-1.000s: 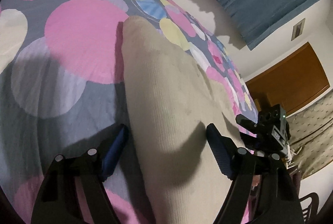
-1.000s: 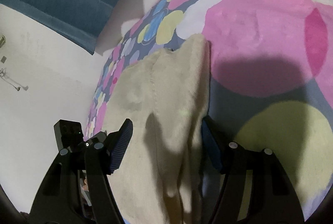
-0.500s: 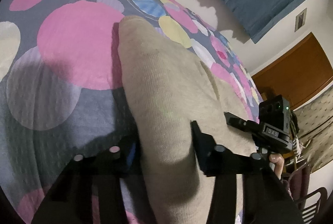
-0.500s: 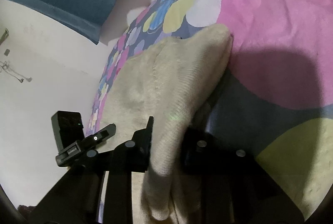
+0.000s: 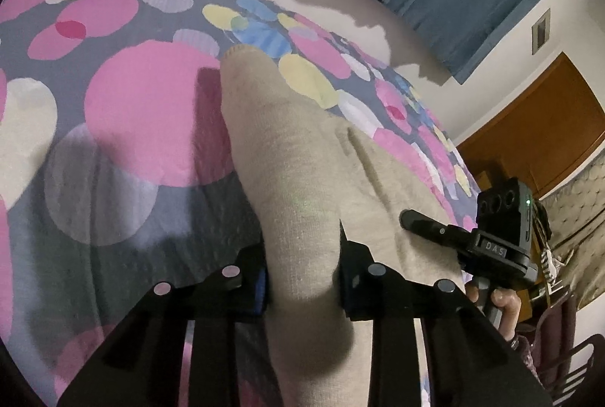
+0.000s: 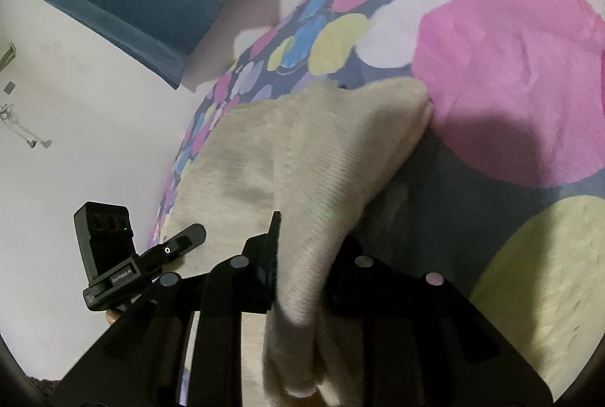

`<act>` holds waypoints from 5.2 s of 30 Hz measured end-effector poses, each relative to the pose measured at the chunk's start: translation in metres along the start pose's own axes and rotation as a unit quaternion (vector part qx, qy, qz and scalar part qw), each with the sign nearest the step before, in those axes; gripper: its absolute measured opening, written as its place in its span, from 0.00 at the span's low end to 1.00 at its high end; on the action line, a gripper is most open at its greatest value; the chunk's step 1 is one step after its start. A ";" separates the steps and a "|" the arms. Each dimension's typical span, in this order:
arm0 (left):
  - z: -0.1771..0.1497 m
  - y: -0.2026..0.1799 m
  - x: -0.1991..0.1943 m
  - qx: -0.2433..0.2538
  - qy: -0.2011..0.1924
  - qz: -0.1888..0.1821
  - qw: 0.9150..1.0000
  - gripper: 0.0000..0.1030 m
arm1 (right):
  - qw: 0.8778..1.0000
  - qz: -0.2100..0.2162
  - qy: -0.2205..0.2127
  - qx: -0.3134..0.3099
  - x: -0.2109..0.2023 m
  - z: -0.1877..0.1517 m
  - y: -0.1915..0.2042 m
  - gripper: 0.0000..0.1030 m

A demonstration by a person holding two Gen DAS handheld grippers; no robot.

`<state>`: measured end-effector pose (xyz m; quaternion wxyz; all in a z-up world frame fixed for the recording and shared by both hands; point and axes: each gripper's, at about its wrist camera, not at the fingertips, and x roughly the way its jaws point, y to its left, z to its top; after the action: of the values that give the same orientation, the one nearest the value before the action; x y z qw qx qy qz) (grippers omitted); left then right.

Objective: Fold small clothes

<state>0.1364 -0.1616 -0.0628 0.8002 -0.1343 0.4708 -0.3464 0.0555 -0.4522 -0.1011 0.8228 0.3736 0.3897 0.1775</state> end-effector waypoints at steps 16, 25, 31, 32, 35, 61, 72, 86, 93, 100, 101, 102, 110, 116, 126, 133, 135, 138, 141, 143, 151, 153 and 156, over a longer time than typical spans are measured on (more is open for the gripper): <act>-0.005 0.074 -0.065 -0.044 -0.020 0.028 0.998 0.27 | 0.997 0.049 0.052 -0.009 0.075 -0.008 0.050 0.18; -0.015 0.083 -0.053 -0.026 -0.019 0.037 0.999 0.29 | 0.996 0.054 0.061 0.044 0.083 -0.017 0.025 0.19; -0.020 0.086 -0.068 -0.031 -0.023 0.030 0.999 0.37 | 0.997 0.030 0.054 0.038 0.062 -0.022 0.030 0.37; -0.024 0.084 -0.073 -0.026 -0.024 0.033 0.999 0.38 | 0.998 0.026 0.054 0.035 0.059 -0.024 0.031 0.40; -0.037 0.079 -0.086 -0.014 -0.023 0.033 0.999 0.42 | 0.998 0.021 0.057 0.028 0.044 -0.035 0.031 0.48; -0.085 0.063 -0.112 -0.033 0.020 -0.030 0.999 0.12 | 0.995 0.038 0.095 0.015 0.000 -0.109 0.055 0.13; -0.105 0.077 -0.099 -0.034 0.032 -0.011 0.999 0.13 | 0.993 0.039 0.103 0.031 0.004 -0.114 0.036 0.12; -0.102 0.068 -0.122 -0.016 0.004 -0.033 0.999 0.60 | 0.994 0.045 0.094 0.012 -0.012 -0.105 0.044 0.44; -0.078 0.080 -0.118 -0.027 0.001 -0.038 0.999 0.64 | 0.997 0.037 0.067 0.027 -0.010 -0.073 0.032 0.55; -0.043 0.095 -0.075 -0.037 0.008 0.000 0.999 0.64 | 0.996 0.034 0.041 0.064 0.027 -0.022 0.014 0.54; -0.040 0.096 -0.073 -0.039 0.008 0.001 0.999 0.64 | 0.997 0.030 0.039 0.063 0.033 -0.015 0.014 0.54; -0.036 0.098 -0.069 -0.042 0.005 0.002 0.999 0.64 | 0.997 0.026 0.038 0.063 0.037 -0.010 0.014 0.54; -0.022 0.102 -0.058 -0.040 0.005 0.020 0.999 0.53 | 0.997 -0.024 0.053 0.059 0.073 0.016 0.009 0.14; -0.019 0.101 -0.054 -0.030 0.012 0.017 0.999 0.45 | 0.997 -0.020 0.043 0.060 0.076 0.015 0.006 0.12; -0.048 0.092 -0.086 -0.043 0.005 0.010 0.999 0.52 | 0.997 0.001 0.058 0.043 0.036 -0.031 0.028 0.44; -0.083 0.077 -0.104 -0.030 0.012 0.021 0.999 0.53 | 0.997 0.007 0.069 0.015 0.011 -0.081 0.050 0.51; -0.090 0.073 -0.104 -0.018 0.018 0.037 0.999 0.53 | 0.998 0.009 0.068 0.014 0.006 -0.088 0.053 0.51; -0.098 0.068 -0.104 -0.005 0.016 0.049 0.999 0.52 | 0.998 0.006 0.067 0.006 0.002 -0.096 0.057 0.50; -0.103 0.063 -0.104 0.006 0.008 0.063 0.998 0.47 | 0.998 -0.001 0.068 0.002 0.004 -0.099 0.060 0.43; -0.104 0.061 -0.103 0.012 0.008 0.065 0.998 0.40 | 0.997 -0.011 0.072 0.001 0.007 -0.102 0.059 0.31; -0.109 0.059 -0.100 0.024 0.005 0.072 0.997 0.29 | 0.997 -0.004 0.070 0.016 0.005 -0.109 0.052 0.18; -0.109 0.058 -0.101 0.023 0.004 0.072 0.997 0.29 | 0.997 -0.003 0.069 0.016 0.009 -0.107 0.052 0.18; -0.110 0.059 -0.102 0.022 0.001 0.074 0.997 0.29 | 0.998 -0.004 0.068 0.015 0.008 -0.108 0.053 0.18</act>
<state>0.0364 -0.0378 -0.0843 0.8260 -0.0807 0.4726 -0.2965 -0.0226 -0.3616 -0.1107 0.7895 0.3712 0.4490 0.1930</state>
